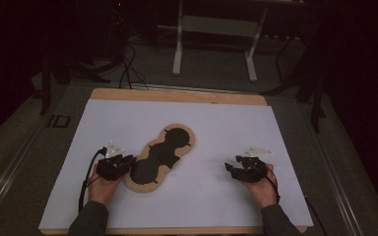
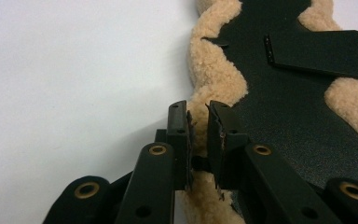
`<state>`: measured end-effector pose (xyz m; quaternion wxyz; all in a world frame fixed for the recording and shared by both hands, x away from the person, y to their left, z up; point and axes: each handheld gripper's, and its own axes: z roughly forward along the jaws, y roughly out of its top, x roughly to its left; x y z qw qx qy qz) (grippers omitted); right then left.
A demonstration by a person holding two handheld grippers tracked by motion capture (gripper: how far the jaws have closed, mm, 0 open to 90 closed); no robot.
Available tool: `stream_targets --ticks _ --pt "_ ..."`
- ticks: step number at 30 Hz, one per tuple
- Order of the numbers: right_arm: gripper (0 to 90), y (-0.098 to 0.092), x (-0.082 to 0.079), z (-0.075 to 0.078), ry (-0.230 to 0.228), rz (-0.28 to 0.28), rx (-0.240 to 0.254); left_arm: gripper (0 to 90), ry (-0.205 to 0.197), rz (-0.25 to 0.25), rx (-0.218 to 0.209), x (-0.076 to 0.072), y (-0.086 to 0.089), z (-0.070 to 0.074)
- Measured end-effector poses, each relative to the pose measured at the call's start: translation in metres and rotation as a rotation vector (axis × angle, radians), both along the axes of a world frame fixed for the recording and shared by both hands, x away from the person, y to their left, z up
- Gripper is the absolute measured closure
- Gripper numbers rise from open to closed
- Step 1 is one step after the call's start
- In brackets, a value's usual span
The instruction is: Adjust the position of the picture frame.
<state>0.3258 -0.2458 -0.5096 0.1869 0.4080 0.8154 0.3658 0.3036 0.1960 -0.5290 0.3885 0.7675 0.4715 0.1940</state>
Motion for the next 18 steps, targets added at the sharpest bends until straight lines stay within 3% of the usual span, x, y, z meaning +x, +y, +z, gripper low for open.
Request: stream_targets --ticks 7,12,18 --pt "57.9 0.026 0.008 0.003 0.017 0.073 0.068 80.3 -0.008 0.000 0.006 0.000 -0.001 0.000" --pt "63.2 0.058 0.012 0.003 0.016 0.150 0.068 80.4 -0.013 0.001 0.007 0.000 -0.002 0.000" --pt "69.0 0.086 0.021 0.002 0.010 0.178 0.069 80.5 -0.023 0.002 0.012 0.001 -0.005 -0.001"
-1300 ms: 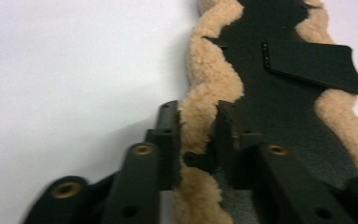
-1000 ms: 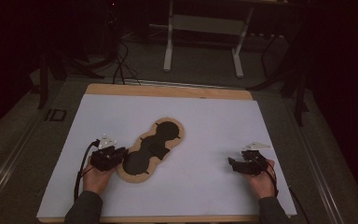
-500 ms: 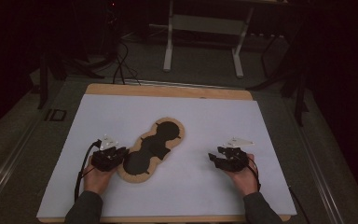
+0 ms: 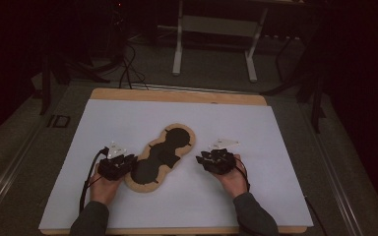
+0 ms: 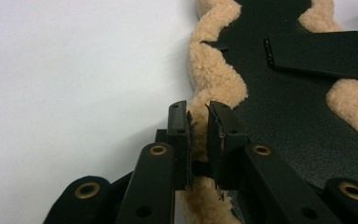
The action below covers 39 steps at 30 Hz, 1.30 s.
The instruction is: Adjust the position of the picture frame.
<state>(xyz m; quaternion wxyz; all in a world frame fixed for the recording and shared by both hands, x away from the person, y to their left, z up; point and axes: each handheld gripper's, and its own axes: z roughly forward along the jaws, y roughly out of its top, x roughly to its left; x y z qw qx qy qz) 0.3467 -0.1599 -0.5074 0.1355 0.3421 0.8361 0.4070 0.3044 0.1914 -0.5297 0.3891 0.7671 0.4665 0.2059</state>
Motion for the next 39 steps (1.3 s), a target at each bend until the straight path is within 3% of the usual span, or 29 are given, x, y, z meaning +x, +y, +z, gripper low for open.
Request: stream_targets --ticks 2,4,8,9,13,19,21,23,25,28,32,33,35,39 --pt "71.3 0.003 0.001 0.000 0.000 0.005 0.001 80.5 -0.001 0.000 0.000 0.000 0.000 0.000" --pt "81.9 0.015 0.005 -0.001 -0.004 0.018 -0.003 80.5 -0.005 0.001 0.000 0.000 -0.001 0.000" --pt "86.2 0.023 0.007 -0.001 -0.006 0.030 -0.006 80.3 -0.005 0.001 0.001 0.000 -0.001 0.000" --pt "88.9 0.034 0.009 -0.001 -0.010 0.047 -0.015 78.8 -0.003 0.014 -0.003 -0.002 -0.001 0.001" --pt "89.5 0.044 0.012 -0.004 0.001 0.056 -0.019 68.9 -0.010 -0.002 0.001 -0.010 0.000 0.007" --pt "89.6 0.054 0.014 -0.008 0.014 0.067 -0.012 66.5 -0.015 -0.005 -0.007 -0.024 0.006 0.016" --pt "89.9 0.062 0.015 -0.012 0.012 0.059 -0.027 67.8 -0.021 0.007 -0.009 -0.036 0.011 0.020" --pt "90.0 0.061 0.017 -0.012 0.029 0.061 -0.021 72.4 0.011 0.011 -0.026 -0.044 0.016 0.016" --pt "90.0 0.061 0.017 -0.012 0.038 0.067 -0.028 73.6 0.011 0.011 -0.026 -0.044 0.016 0.016" --pt "90.0 0.060 0.016 -0.013 0.048 0.070 -0.026 76.9 0.034 0.052 -0.010 -0.050 0.025 0.015" --pt "90.0 0.060 0.016 -0.014 0.051 0.072 -0.020 80.9 0.071 0.098 -0.023 -0.052 0.036 0.012" --pt "90.0 0.061 0.015 -0.015 0.056 0.077 -0.025 82.5 0.116 0.119 -0.038 -0.054 0.044 0.008" --pt "90.0 0.062 0.014 -0.015 0.057 0.079 -0.027 84.0 0.146 0.123 -0.038 -0.054 0.047 0.004" --pt "90.0 0.062 0.012 -0.016 0.053 0.081 -0.030 86.4 0.163 0.115 -0.046 -0.053 0.047 0.001"
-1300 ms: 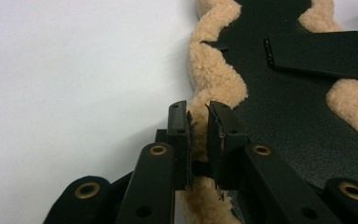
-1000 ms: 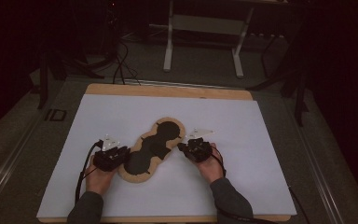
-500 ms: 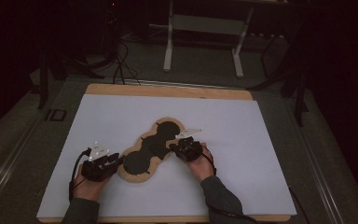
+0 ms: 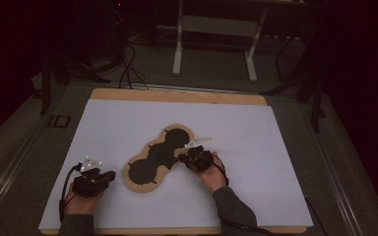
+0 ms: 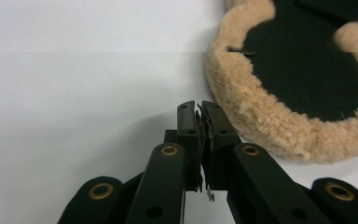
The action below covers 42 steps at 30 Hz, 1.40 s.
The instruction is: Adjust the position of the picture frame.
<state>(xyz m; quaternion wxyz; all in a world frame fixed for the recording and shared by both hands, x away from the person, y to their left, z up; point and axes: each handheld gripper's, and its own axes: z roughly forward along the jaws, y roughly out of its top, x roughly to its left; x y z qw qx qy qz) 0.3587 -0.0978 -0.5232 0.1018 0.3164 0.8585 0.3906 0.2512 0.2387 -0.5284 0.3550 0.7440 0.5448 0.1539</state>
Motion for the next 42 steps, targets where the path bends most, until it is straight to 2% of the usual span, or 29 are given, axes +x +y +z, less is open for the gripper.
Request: stream_targets --ticks 2,6,11,16,23,27,31,33,36,38,42 --pt "90.0 0.001 -0.003 0.000 0.003 0.008 -0.013 87.5 0.005 -0.010 0.019 0.000 -0.004 0.000" --pt "90.0 0.003 -0.006 -0.001 0.005 0.020 -0.006 87.5 0.010 -0.015 0.030 0.001 -0.005 -0.001" --pt "90.0 0.010 -0.011 -0.002 0.008 0.049 -0.004 87.5 0.008 0.008 0.036 0.001 -0.004 -0.001" --pt "90.0 0.019 -0.019 -0.002 0.000 0.079 -0.005 87.7 0.007 0.059 0.009 0.003 0.005 -0.001" --pt "90.0 0.024 -0.024 -0.003 -0.006 0.088 -0.006 90.0 -0.002 0.074 0.022 0.007 0.007 -0.001" --pt "90.0 0.024 -0.026 -0.004 -0.004 0.084 -0.003 90.0 -0.023 0.075 0.040 0.017 0.005 -0.002" --pt "90.0 0.023 -0.027 -0.004 0.000 0.089 0.000 90.0 -0.024 0.080 0.019 0.023 0.007 -0.002" --pt "90.0 0.023 -0.028 -0.003 -0.002 0.099 0.004 90.0 -0.024 0.090 0.025 0.022 0.007 -0.002" --pt "90.0 0.026 -0.031 -0.002 -0.006 0.115 0.011 87.4 -0.025 0.134 0.030 0.021 0.011 0.000" --pt "90.0 0.030 -0.033 -0.002 -0.015 0.119 0.010 83.3 -0.031 0.157 0.014 0.018 0.017 0.001" --pt "90.0 0.036 -0.037 -0.002 -0.014 0.140 0.012 81.1 -0.032 0.194 0.000 0.013 0.029 0.003"
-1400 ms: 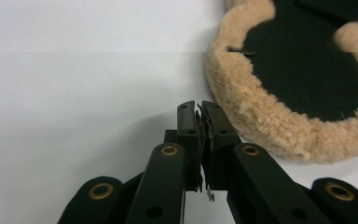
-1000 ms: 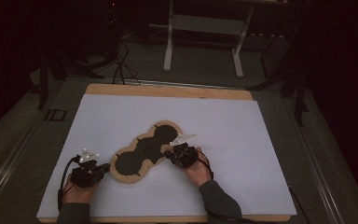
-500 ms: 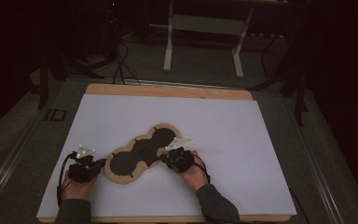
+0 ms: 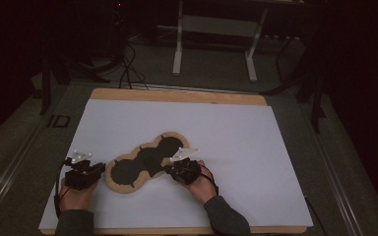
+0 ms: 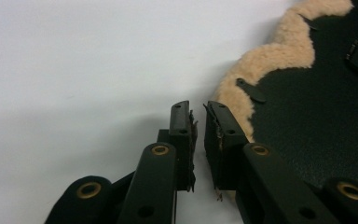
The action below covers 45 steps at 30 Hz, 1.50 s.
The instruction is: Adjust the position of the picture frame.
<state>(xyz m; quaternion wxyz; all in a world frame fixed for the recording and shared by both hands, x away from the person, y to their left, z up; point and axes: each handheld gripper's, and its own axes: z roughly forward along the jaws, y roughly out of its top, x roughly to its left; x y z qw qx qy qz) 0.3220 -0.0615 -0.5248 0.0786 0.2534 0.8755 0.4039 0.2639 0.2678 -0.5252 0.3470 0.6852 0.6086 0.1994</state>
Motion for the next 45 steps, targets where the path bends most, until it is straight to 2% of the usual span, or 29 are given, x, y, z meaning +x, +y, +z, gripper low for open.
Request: stream_targets --ticks 4,7,10,11,12,17,21,22,27,35,41,42,43,44,45 --pt "90.0 0.005 -0.003 0.002 -0.013 0.020 -0.013 80.3 0.015 0.008 -0.025 -0.003 0.007 -0.002" --pt "90.0 0.004 0.000 0.002 -0.010 0.027 -0.004 79.4 0.019 0.002 -0.032 -0.005 0.006 -0.002" --pt "90.0 0.002 0.003 0.003 -0.026 0.007 -0.016 78.3 0.012 -0.007 -0.038 -0.008 0.005 0.000" --pt "89.7 -0.002 0.008 0.004 -0.032 -0.020 -0.022 78.3 0.004 -0.015 -0.040 -0.011 0.004 0.001" --pt "88.5 -0.009 0.015 0.005 -0.032 -0.072 -0.014 77.0 0.000 -0.017 -0.041 -0.012 0.004 0.002" --pt "82.8 -0.029 0.032 0.011 -0.043 -0.185 -0.005 73.3 -0.003 -0.016 -0.059 -0.014 0.003 0.002" --pt "78.9 -0.040 0.045 0.011 -0.024 -0.269 0.005 71.7 -0.008 -0.014 -0.077 -0.015 0.003 0.002" --pt "78.9 -0.040 0.045 0.011 -0.024 -0.269 0.005 71.4 -0.008 -0.014 -0.077 -0.015 0.003 0.002" --pt "71.8 -0.047 0.059 0.005 0.026 -0.338 0.047 70.3 -0.008 -0.023 -0.082 -0.015 0.003 0.002" --pt "71.0 -0.042 0.068 0.007 0.044 -0.380 0.055 69.2 0.002 -0.059 -0.083 -0.013 -0.002 0.000" --pt "70.7 -0.039 0.075 0.005 0.071 -0.404 0.056 69.3 0.002 -0.062 -0.084 -0.013 -0.002 0.000" --pt "70.3 -0.039 0.078 0.004 0.092 -0.425 0.061 69.5 0.002 -0.062 -0.084 -0.013 -0.003 0.000" --pt "70.3 -0.039 0.078 0.004 0.092 -0.425 0.061 69.5 0.002 -0.062 -0.084 -0.013 -0.003 0.000" --pt "69.3 -0.040 0.081 0.003 0.116 -0.431 0.073 69.4 0.003 -0.062 -0.089 -0.013 -0.002 0.000" --pt "69.3 -0.040 0.081 0.003 0.116 -0.431 0.073 69.4 0.003 -0.062 -0.089 -0.013 -0.002 0.000"
